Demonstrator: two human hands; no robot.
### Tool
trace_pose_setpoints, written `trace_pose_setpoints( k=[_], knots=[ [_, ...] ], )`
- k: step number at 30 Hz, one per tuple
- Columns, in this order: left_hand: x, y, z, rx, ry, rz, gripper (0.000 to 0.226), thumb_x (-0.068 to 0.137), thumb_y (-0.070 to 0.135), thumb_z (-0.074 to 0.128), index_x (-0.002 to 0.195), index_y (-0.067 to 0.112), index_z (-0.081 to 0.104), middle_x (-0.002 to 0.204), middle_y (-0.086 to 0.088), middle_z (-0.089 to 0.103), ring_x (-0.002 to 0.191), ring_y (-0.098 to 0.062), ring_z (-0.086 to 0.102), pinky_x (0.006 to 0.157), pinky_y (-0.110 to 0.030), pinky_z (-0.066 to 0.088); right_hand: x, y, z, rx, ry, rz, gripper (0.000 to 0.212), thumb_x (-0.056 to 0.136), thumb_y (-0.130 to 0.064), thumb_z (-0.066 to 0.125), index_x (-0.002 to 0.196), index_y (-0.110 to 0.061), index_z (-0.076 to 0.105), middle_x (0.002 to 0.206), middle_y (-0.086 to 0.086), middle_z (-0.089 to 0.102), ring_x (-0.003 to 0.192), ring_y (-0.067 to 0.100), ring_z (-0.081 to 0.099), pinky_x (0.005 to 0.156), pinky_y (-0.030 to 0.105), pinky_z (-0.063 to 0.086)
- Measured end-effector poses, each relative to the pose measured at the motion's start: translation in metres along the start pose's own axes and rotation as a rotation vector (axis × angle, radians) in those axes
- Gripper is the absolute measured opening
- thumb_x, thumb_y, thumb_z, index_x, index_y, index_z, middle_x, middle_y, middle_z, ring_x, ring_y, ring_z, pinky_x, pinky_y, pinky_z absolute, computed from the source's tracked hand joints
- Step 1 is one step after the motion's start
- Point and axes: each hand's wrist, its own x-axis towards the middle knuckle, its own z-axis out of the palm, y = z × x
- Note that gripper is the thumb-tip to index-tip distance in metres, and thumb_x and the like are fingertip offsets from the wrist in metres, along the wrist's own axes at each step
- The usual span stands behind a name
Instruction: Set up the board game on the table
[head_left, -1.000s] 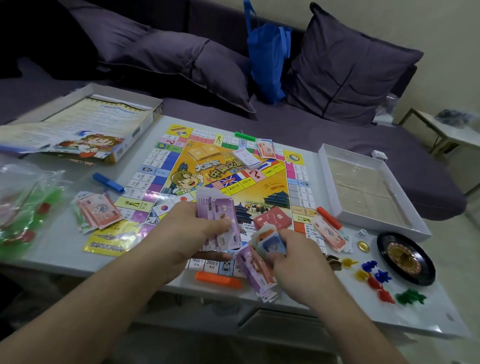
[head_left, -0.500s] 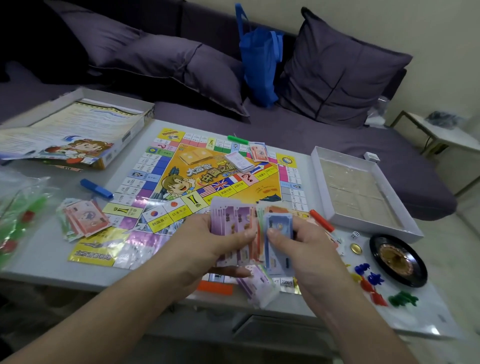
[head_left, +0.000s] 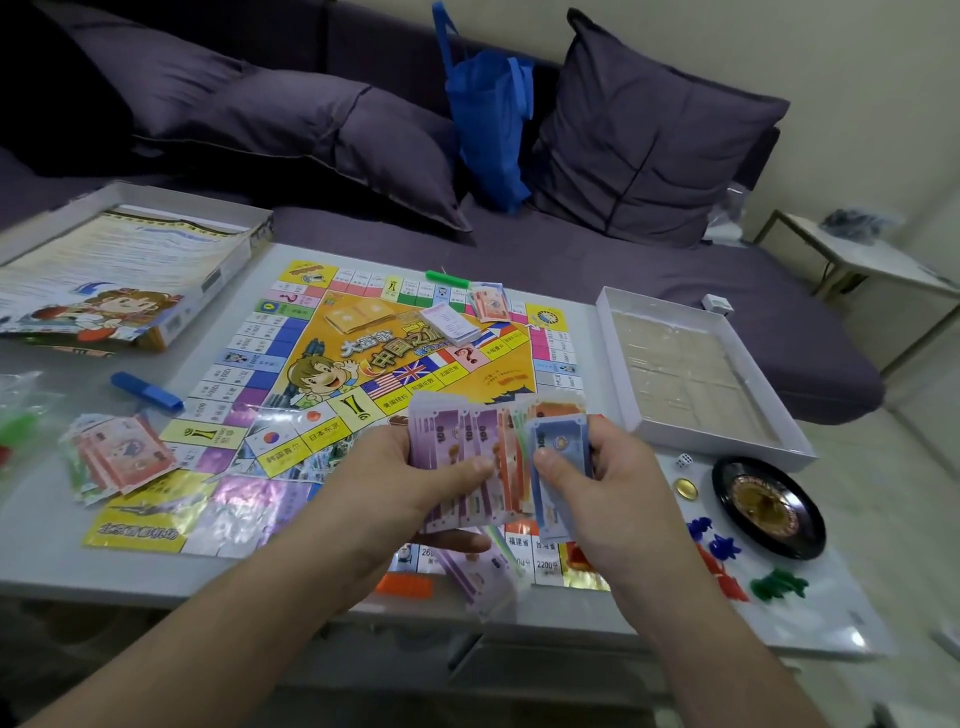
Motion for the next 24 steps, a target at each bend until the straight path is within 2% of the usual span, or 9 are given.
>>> trace_pose_setpoints(
  k=[5, 8, 15, 19, 22, 24],
  knots=[
    [0.006, -0.001, 0.012, -0.129, 0.055, -0.026, 0.027, 0.087, 0.006, 0.076, 0.112, -0.003, 0.07, 0.097, -0.02, 0.079, 0.085, -0.036, 0.079, 0.065, -0.045, 0.067, 0.001, 0.005, -0.007, 0.011, 0.005, 0.005, 0.009, 0.102, -0.025, 0.065, 0.107, -0.031, 0.072, 0.094, -0.007, 0.077, 0.087, 0.01, 0.076, 0.073, 0.035, 0.064],
    [0.012, -0.002, 0.017, -0.224, 0.091, -0.041, 0.033, 0.086, 0.007, 0.078, 0.117, -0.002, 0.069, 0.1, -0.02, 0.079, 0.087, -0.035, 0.079, 0.064, -0.045, 0.067, 0.001, 0.006, -0.016, 0.058, 0.007, 0.046, 0.011, 0.103, -0.026, 0.064, 0.109, -0.033, 0.072, 0.094, -0.006, 0.078, 0.085, 0.011, 0.078, 0.073, 0.039, 0.065],
    [0.016, -0.003, 0.043, -0.272, 0.026, -0.107, 0.03, 0.087, 0.009, 0.077, 0.114, 0.0, 0.069, 0.098, -0.021, 0.079, 0.086, -0.036, 0.079, 0.066, -0.045, 0.066, 0.001, 0.009, -0.026, 0.061, 0.06, 0.057, 0.015, 0.104, -0.019, 0.064, 0.11, -0.029, 0.073, 0.093, -0.005, 0.078, 0.083, 0.013, 0.077, 0.067, 0.034, 0.062],
    [0.023, -0.002, 0.047, -0.252, 0.05, -0.118, 0.03, 0.088, 0.006, 0.077, 0.114, -0.005, 0.067, 0.098, -0.022, 0.079, 0.087, -0.038, 0.079, 0.07, -0.046, 0.065, 0.011, 0.004, -0.063, -0.021, 0.194, 0.052, 0.014, 0.102, -0.019, 0.063, 0.101, -0.027, 0.074, 0.083, -0.008, 0.076, 0.074, 0.005, 0.073, 0.061, 0.031, 0.056],
    [0.028, 0.0, 0.044, -0.252, 0.108, -0.152, 0.027, 0.092, 0.006, 0.074, 0.115, -0.003, 0.063, 0.095, -0.025, 0.078, 0.085, -0.04, 0.079, 0.066, -0.044, 0.066, 0.034, 0.012, -0.095, -0.194, 0.28, 0.046, 0.012, 0.102, -0.018, 0.064, 0.099, -0.026, 0.073, 0.085, -0.004, 0.075, 0.08, 0.016, 0.073, 0.064, 0.033, 0.055],
    [0.031, 0.001, 0.042, -0.257, 0.127, -0.17, 0.026, 0.093, 0.007, 0.073, 0.115, -0.003, 0.063, 0.093, -0.025, 0.078, 0.084, -0.039, 0.079, 0.063, -0.042, 0.066, 0.053, 0.027, -0.106, -0.313, 0.238, 0.1, 0.011, 0.102, -0.018, 0.064, 0.098, -0.024, 0.072, 0.087, 0.0, 0.074, 0.086, 0.024, 0.071, 0.073, 0.038, 0.057]
  ],
)
